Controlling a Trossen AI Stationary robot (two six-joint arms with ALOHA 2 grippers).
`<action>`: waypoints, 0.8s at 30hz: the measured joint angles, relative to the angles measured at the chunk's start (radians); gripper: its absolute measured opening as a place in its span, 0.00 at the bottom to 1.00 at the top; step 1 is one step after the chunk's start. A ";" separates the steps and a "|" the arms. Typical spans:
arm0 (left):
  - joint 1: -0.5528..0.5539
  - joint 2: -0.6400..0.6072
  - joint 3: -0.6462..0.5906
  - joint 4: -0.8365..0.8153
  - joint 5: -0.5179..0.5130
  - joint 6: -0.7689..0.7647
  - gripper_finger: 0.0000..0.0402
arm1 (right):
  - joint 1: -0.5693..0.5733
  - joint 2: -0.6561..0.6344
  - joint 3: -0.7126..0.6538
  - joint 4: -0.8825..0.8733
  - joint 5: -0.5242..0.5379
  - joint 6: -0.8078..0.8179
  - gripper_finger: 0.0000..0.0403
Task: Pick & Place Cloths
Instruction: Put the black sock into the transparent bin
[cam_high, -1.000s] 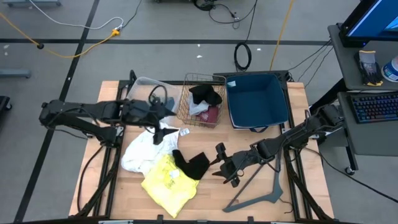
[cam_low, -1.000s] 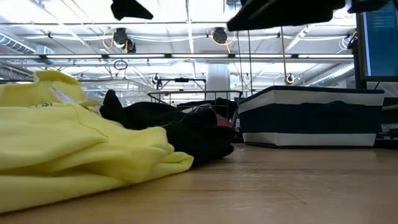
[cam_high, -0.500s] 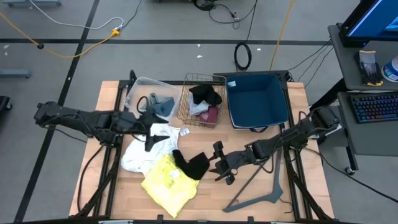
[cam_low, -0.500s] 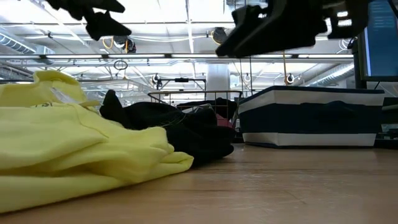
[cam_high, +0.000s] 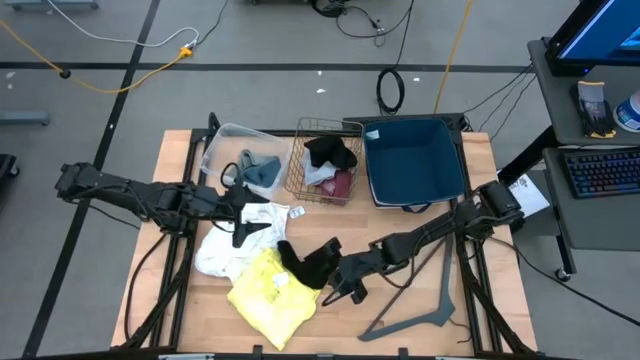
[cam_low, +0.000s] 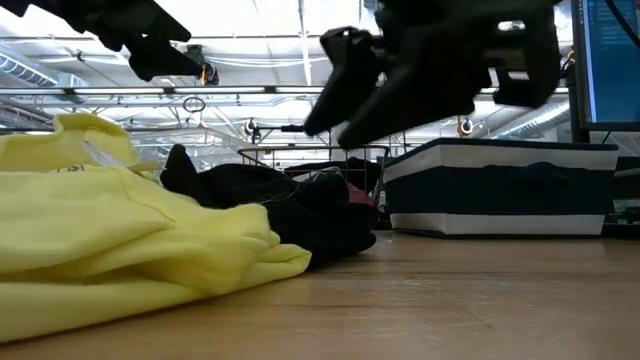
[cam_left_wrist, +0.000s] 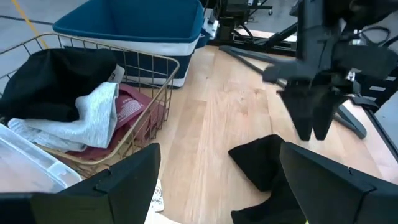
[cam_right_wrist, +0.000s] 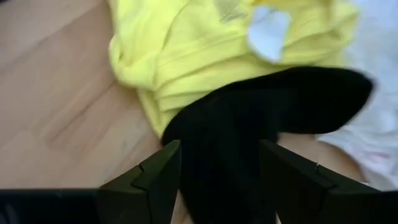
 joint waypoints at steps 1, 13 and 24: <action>0.000 0.000 0.000 0.002 0.000 0.005 0.84 | -0.004 0.010 0.004 -0.005 -0.007 0.003 0.52; 0.000 0.001 0.000 0.017 0.000 0.022 0.84 | -0.073 0.117 0.049 -0.010 -0.005 0.007 0.52; 0.000 0.003 0.000 0.017 0.000 0.022 0.83 | -0.102 0.162 0.049 -0.087 -0.082 0.042 0.43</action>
